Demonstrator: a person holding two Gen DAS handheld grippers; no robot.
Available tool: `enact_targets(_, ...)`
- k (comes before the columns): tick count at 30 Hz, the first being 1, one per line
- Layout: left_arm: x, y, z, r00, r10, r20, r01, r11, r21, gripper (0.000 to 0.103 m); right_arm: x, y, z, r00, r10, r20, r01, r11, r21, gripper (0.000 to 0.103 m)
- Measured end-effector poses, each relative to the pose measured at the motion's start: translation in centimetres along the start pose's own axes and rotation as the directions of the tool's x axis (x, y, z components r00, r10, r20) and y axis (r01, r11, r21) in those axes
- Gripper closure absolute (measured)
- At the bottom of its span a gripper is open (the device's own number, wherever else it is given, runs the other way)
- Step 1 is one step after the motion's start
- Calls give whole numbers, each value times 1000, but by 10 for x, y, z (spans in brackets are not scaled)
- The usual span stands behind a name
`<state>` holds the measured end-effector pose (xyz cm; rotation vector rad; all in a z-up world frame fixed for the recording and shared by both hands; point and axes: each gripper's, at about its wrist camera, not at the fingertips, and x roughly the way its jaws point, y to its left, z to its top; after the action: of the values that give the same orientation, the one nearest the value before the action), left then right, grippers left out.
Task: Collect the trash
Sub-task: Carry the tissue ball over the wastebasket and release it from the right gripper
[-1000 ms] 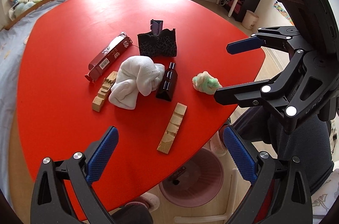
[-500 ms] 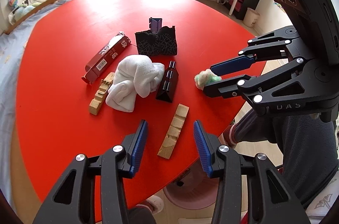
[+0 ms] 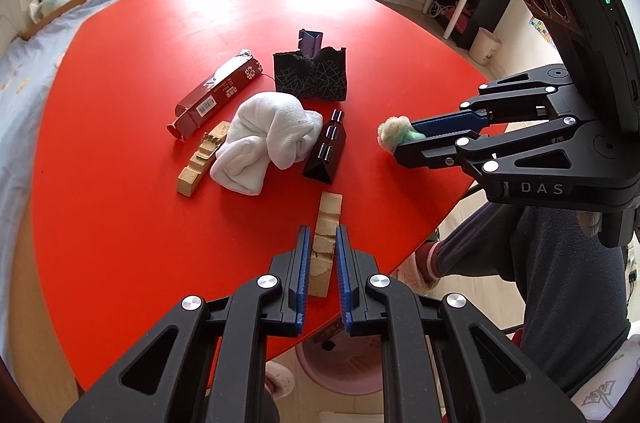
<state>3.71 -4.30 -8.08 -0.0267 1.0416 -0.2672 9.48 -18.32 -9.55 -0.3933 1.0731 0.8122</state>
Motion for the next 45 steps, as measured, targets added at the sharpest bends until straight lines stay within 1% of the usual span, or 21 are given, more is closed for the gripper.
enact_targets(7,-14,-3,0,1000,-2,15,2,1000,-28,91,-12,3,0,1000,4,24,-4,1000,8,85)
enact_targets(13,-34,-3,-2,999,12,36,-9,998,-68,91,-33,7,-6,998,16,56,-16,1000,5,85)
enact_targets(19,-57,-7,-7,997,29,68,-22,995,-101,91,-59,18,-18,995,28,96,-28,1000,-3,85)
enact_targets(29,-89,-27,-21,993,25,115,-13,994,-107,91,-103,37,-48,987,61,150,-58,998,-23,85)
enact_targets(36,-92,-39,-41,995,14,100,-2,993,-122,91,-115,47,-72,986,82,143,-79,996,-30,85)
enact_targets(45,-86,-51,-65,998,-13,68,22,990,-140,91,-104,61,-99,989,115,92,-113,993,-27,85)
